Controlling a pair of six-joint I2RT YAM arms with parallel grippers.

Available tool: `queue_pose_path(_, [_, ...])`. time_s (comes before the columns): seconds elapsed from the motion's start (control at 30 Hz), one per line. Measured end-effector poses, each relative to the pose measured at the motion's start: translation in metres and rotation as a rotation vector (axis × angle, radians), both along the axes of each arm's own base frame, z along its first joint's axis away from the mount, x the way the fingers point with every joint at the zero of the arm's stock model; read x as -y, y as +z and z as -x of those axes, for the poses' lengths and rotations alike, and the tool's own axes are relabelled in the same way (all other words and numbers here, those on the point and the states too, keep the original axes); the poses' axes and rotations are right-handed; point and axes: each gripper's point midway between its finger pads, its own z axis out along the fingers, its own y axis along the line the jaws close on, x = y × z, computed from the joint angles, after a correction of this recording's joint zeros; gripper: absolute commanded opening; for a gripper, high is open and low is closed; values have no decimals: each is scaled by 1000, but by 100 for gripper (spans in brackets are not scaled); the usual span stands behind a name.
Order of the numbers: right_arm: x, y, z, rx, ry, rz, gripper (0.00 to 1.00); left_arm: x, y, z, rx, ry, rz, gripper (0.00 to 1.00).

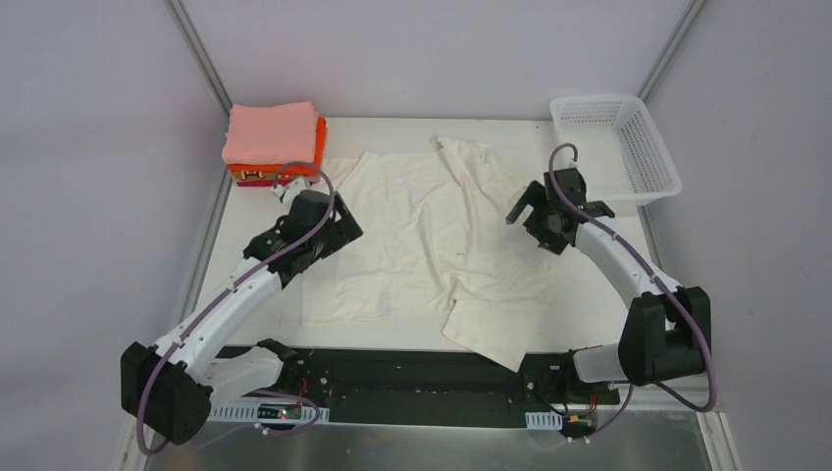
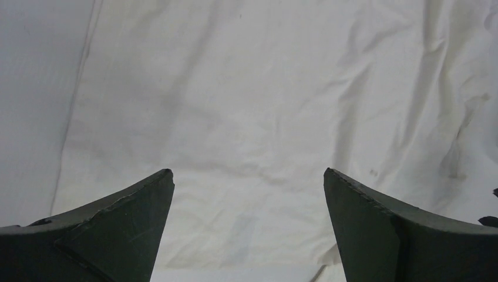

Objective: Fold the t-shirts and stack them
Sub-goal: Flatten out the tshirt

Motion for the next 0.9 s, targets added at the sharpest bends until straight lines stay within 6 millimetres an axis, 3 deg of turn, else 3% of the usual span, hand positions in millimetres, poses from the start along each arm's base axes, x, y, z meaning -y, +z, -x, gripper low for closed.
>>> queue_pose_path(0.1, [-14, 38, -48, 119, 71, -12, 100, 0, 19, -40, 42, 14, -40, 99])
queue_pose_path(0.2, [-28, 64, -114, 212, 122, 1, 99, -9, 9, -82, 19, 36, -73, 99])
queue_pose_path(0.3, [-42, 61, -173, 246, 154, 5, 99, -12, -10, -120, -30, 23, -118, 99])
queue_pose_path(0.4, [-53, 38, -214, 229, 173, -8, 100, -2, -25, -164, -56, -33, -124, 99])
queue_pose_path(0.63, [-66, -24, -259, 125, 199, -49, 99, 15, -56, -237, -71, -140, -62, 99])
queue_pose_path(0.77, [-64, -45, -262, 83, 186, -60, 99, 10, -84, -248, -110, -156, -72, 99])
queue_pose_path(0.83, [-60, -43, -266, 90, 175, -66, 100, 7, -101, -248, -143, -157, -79, 99])
queue_pose_path(0.9, [-53, -45, -267, 82, 155, -74, 99, 4, -99, -255, -129, -153, -79, 99])
